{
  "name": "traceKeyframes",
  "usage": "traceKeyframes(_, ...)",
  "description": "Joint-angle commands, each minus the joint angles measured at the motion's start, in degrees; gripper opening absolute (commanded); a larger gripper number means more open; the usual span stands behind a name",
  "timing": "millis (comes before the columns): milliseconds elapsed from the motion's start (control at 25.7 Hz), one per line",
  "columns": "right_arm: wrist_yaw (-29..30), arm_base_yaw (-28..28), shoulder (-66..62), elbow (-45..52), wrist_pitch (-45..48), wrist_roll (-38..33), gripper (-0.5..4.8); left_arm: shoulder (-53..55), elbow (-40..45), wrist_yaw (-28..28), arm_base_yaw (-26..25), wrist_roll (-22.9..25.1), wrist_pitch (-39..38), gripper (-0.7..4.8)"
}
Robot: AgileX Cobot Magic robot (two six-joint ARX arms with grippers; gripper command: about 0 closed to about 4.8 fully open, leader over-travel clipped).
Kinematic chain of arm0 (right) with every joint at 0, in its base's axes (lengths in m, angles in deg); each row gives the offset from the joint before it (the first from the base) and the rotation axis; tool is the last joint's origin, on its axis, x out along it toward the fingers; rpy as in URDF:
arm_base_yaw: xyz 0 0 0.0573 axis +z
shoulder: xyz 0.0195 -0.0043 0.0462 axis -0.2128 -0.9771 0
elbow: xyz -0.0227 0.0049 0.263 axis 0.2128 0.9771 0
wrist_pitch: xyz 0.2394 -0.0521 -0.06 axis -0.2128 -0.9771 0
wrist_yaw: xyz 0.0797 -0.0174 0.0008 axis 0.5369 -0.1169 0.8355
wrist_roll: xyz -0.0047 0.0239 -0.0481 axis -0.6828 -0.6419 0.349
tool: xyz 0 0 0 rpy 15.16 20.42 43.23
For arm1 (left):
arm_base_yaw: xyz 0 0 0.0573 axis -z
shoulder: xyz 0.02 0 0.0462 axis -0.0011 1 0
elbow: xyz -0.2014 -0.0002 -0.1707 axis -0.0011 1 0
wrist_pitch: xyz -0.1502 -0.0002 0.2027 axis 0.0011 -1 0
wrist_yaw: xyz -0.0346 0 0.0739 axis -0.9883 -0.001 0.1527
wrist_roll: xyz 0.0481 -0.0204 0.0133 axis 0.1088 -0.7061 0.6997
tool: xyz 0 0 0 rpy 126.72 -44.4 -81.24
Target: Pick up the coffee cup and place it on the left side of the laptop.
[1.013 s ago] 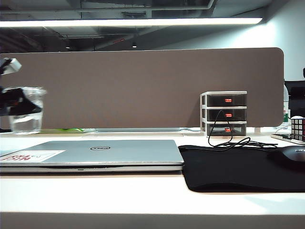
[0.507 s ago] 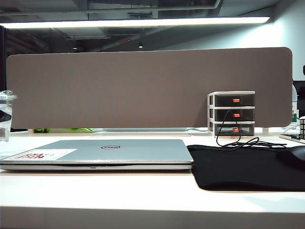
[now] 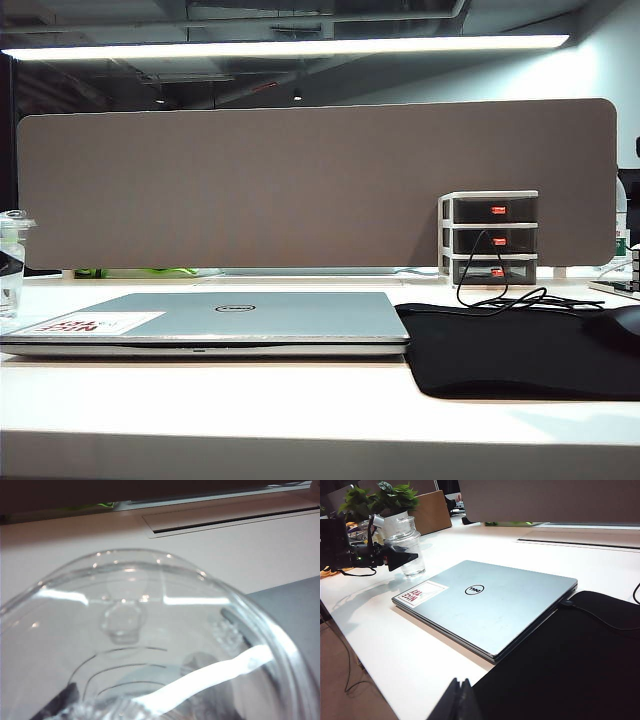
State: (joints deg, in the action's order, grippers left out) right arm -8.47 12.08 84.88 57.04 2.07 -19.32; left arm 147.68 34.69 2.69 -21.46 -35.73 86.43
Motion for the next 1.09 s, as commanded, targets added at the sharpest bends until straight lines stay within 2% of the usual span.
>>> traceKeyframes(39,0.0,0.0,0.1,0.3,1.0,0.1,-0.01,0.2,-0.2,-0.4,-0.1,0.2,1.6,3.09)
traceKeyframes(312,0.0,0.0,0.1,0.3,1.0,0.1,-0.01,3.5,-0.2,-1.9,0.1,-0.2,1.7,3.21)
traceKeyframes(390,0.0,0.0,0.1,0.3,1.0,0.1,-0.01,3.5,-0.2,-2.0,0.1,0.0,2.2,3.5)
traceKeyframes(429,0.0,0.0,0.1,0.3,1.0,0.1,-0.01,3.5,-0.2,-1.9,0.1,-0.1,2.5,4.32)
traceKeyframes(507,0.0,0.0,0.1,0.3,1.0,0.3,-0.01,3.5,-0.2,-2.3,0.1,-0.2,2.7,4.79)
traceKeyframes(1013,0.0,0.0,0.1,0.3,1.0,0.5,-0.01,3.3,-0.2,-5.5,-0.2,-2.0,3.9,4.79)
traceKeyframes(1091,0.0,0.0,0.1,0.3,1.0,0.5,-0.01,3.3,-0.2,-5.5,-0.4,-4.2,4.0,4.79)
